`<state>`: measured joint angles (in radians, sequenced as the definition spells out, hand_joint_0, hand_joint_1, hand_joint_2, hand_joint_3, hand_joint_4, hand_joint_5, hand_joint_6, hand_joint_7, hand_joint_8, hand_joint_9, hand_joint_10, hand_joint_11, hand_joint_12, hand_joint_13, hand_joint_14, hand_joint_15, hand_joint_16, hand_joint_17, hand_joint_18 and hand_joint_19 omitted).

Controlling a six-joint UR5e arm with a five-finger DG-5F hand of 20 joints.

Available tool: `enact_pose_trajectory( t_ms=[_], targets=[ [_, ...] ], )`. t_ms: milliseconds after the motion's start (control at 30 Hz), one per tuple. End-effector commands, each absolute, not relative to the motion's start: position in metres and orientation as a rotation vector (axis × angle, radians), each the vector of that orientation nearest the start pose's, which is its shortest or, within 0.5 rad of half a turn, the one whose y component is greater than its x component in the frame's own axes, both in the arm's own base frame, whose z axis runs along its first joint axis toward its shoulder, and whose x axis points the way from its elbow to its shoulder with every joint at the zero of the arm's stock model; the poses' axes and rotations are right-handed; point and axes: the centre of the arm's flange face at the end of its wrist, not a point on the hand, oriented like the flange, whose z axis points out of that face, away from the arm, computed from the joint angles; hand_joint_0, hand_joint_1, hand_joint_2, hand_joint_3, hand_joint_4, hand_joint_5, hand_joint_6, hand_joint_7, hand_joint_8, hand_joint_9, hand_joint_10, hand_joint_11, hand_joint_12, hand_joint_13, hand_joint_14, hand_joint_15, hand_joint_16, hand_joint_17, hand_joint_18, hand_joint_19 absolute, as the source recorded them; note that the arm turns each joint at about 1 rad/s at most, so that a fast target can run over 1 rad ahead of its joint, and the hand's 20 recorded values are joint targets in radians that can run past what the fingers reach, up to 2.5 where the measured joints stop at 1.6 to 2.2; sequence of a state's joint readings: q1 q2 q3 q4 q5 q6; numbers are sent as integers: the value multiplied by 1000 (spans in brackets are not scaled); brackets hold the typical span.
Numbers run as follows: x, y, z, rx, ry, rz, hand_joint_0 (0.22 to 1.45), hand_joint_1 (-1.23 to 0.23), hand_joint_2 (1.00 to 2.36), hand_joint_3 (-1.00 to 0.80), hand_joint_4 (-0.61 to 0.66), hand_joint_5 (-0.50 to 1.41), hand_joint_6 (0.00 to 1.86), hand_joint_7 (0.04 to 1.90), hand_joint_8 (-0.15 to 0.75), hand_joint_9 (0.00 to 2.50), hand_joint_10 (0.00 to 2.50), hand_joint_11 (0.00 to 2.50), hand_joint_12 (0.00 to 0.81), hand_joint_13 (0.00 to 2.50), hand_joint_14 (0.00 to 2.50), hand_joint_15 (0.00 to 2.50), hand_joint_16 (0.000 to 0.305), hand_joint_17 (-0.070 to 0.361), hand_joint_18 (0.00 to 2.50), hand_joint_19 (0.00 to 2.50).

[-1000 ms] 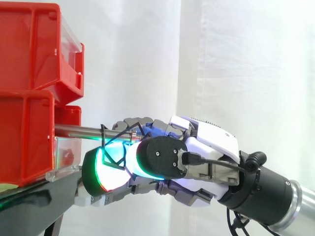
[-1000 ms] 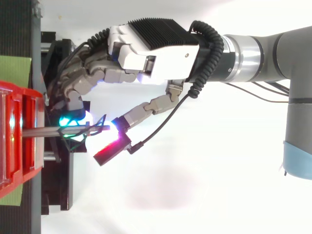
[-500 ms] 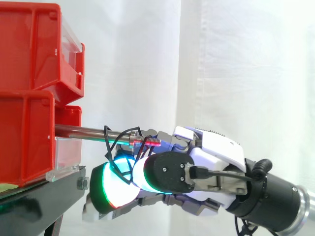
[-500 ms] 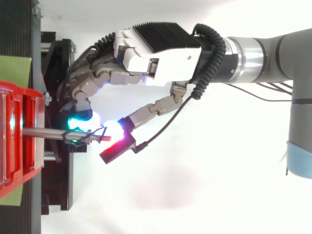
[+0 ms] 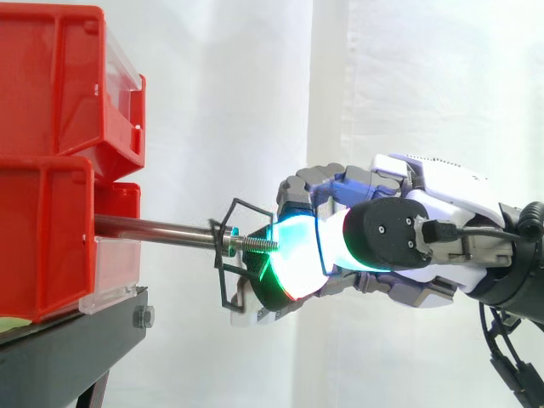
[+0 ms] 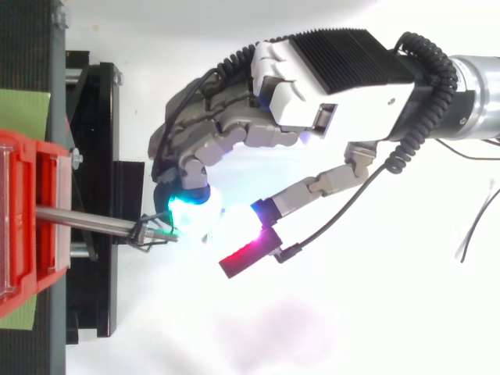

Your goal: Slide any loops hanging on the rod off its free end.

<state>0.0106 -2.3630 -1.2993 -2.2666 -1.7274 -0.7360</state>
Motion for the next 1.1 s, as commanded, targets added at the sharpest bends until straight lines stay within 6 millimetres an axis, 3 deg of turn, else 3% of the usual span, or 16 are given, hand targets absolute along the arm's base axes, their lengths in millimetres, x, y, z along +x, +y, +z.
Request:
enact_pose_trajectory(
  t_ms=[0, 167, 433, 633, 867, 1067],
  targets=[
    [768, -110, 207, 384, 1235, 823, 566, -706, 1021, -74, 48, -148, 926, 942, 291, 779, 17, 424, 399, 666, 11, 307, 56, 127, 555, 348],
    [764, -110, 219, 388, 1257, 811, 566, -704, 1022, -74, 46, -149, 925, 946, 292, 780, 15, 417, 398, 666, 12, 308, 56, 127, 556, 346],
    [757, -111, 211, 435, 1336, 794, 565, -705, 1022, -69, 42, -149, 925, 945, 296, 782, 15, 426, 401, 668, 12, 310, 57, 128, 560, 347],
    [747, -113, 221, 481, 1396, 771, 581, -737, 1023, -70, 9, -150, 926, 964, 288, 779, 16, 426, 393, 662, 12, 310, 55, 125, 552, 343],
    [735, -119, 232, 583, 1451, 738, 613, -776, 1017, -285, 48, -155, 925, 929, 273, 774, 18, 427, 378, 672, 12, 303, 53, 120, 571, 347],
    [724, -124, 247, 666, 1478, 712, 583, -679, 1010, -386, 73, -148, 916, 941, 277, 798, 16, 433, 384, 682, 12, 313, 54, 120, 579, 352]
  ],
)
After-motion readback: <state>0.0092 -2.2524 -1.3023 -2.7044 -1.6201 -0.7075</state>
